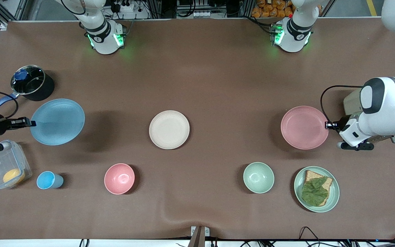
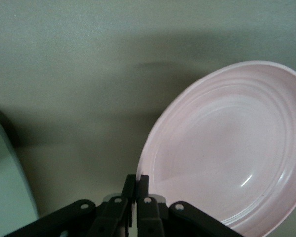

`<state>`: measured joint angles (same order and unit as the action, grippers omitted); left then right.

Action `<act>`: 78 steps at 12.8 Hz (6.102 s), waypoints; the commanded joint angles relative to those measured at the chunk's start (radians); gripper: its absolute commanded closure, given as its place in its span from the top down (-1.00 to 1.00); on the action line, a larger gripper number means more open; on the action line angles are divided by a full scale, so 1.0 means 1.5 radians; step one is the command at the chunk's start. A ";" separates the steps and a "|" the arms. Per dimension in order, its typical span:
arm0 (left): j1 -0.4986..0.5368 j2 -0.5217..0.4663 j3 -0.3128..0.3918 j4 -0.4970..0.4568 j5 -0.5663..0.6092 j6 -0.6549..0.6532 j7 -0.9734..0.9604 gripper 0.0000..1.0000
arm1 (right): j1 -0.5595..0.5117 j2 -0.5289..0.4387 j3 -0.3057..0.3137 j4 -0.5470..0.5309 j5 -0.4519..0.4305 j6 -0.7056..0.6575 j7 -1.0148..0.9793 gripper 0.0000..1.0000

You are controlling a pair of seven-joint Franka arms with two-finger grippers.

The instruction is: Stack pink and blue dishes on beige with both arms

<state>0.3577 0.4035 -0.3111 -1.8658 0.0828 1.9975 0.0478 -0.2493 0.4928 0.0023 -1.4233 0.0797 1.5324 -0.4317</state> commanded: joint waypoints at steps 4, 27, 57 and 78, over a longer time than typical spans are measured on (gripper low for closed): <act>0.045 0.061 -0.008 -0.006 0.023 0.062 0.040 -1.00 | -0.009 0.025 0.005 -0.084 -0.010 0.104 -0.008 -1.00; 0.036 -0.108 -0.092 0.122 0.020 -0.047 0.020 1.00 | -0.003 -0.047 0.009 -0.072 -0.053 0.154 0.002 1.00; -0.115 -0.099 -0.040 0.379 0.042 -0.294 -0.102 1.00 | 0.125 -0.321 0.011 -0.179 -0.064 0.082 0.248 1.00; -0.114 -0.103 -0.039 0.379 0.042 -0.332 -0.102 1.00 | 0.123 -0.320 0.011 -0.179 -0.063 0.078 0.248 1.00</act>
<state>0.1843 0.2646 -0.3725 -1.2961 0.1635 1.5261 -0.0919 -0.0741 0.0351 0.0245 -1.6706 0.0010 1.6498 -0.0774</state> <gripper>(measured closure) 0.000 0.000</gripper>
